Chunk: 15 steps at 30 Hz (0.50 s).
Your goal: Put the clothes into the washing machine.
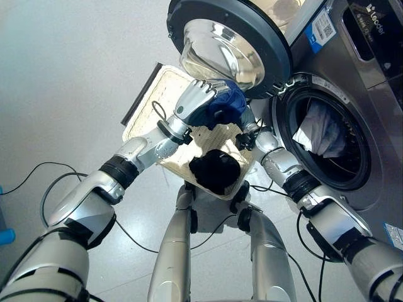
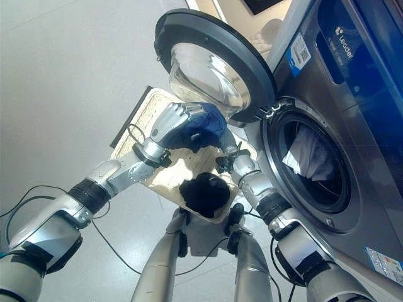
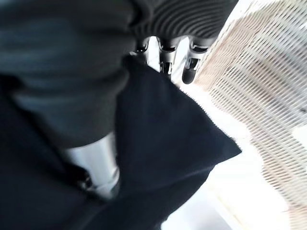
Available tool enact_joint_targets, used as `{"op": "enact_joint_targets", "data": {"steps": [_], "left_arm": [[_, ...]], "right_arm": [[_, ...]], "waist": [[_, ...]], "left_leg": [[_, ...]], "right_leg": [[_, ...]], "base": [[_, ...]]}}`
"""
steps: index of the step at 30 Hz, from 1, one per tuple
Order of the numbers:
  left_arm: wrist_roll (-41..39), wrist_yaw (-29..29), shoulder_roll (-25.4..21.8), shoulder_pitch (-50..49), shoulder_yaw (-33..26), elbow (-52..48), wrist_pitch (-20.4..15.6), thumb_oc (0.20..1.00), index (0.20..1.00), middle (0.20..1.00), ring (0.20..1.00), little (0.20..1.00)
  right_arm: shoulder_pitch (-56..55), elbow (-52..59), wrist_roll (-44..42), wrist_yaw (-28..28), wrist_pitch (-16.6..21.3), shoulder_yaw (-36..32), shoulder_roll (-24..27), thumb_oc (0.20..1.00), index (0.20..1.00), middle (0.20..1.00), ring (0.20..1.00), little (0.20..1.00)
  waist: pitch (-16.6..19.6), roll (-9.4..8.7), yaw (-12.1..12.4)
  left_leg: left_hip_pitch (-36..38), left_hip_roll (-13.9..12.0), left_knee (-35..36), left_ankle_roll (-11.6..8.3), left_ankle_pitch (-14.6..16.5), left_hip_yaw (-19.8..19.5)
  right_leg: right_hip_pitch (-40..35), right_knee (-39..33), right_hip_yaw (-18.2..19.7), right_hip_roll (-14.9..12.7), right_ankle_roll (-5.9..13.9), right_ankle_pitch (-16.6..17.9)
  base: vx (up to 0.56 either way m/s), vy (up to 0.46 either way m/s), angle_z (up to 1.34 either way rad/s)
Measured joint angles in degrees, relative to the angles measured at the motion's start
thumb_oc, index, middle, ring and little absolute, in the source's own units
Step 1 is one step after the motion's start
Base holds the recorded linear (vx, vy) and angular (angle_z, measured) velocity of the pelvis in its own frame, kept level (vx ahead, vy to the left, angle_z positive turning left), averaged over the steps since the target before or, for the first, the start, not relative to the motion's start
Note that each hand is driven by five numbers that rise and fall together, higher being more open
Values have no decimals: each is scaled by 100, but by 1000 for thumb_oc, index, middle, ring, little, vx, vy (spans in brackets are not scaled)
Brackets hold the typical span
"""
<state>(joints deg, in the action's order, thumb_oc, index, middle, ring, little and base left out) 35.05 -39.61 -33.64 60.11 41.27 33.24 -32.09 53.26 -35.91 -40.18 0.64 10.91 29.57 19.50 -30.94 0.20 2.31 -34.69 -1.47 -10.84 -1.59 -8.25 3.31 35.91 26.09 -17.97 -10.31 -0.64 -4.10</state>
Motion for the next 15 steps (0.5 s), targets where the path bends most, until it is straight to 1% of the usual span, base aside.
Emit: {"op": "enact_joint_targets", "data": {"steps": [1, 5, 15], "left_arm": [[-34, 12, 13, 21, 3, 21, -26, 200, 200, 200, 200, 200], [-43, 53, 19, 82, 22, 38, -33, 200, 200, 200, 200, 200], [-35, 75, 115, 166, 130, 105, -34, 200, 200, 200, 200, 200]], "right_arm": [[-15, -1, -154, -98, 123, -7, -17, 200, 200, 200, 200, 200], [-46, 0, -453, -209, 288, -47, -73, 200, 200, 200, 200, 200], [-204, -11, -961, -387, 438, -66, -186, 200, 200, 200, 200, 200]], "waist": [[0, 0, 0], [0, 0, -1], [-1, 2, -8]], "left_leg": [[-3, -1, -1, 1, -1, 0], [-4, 1, 2, -2, 2, 7], [-6, -10, 19, -8, 5, 40]], "right_leg": [[3, 1, 0, 0, 0, 0], [11, 4, 7, 0, -1, -1], [43, 10, 29, 1, -7, -5]], "base": [[0, 0, 0], [0, 0, 0], [0, 0, 0]]}}
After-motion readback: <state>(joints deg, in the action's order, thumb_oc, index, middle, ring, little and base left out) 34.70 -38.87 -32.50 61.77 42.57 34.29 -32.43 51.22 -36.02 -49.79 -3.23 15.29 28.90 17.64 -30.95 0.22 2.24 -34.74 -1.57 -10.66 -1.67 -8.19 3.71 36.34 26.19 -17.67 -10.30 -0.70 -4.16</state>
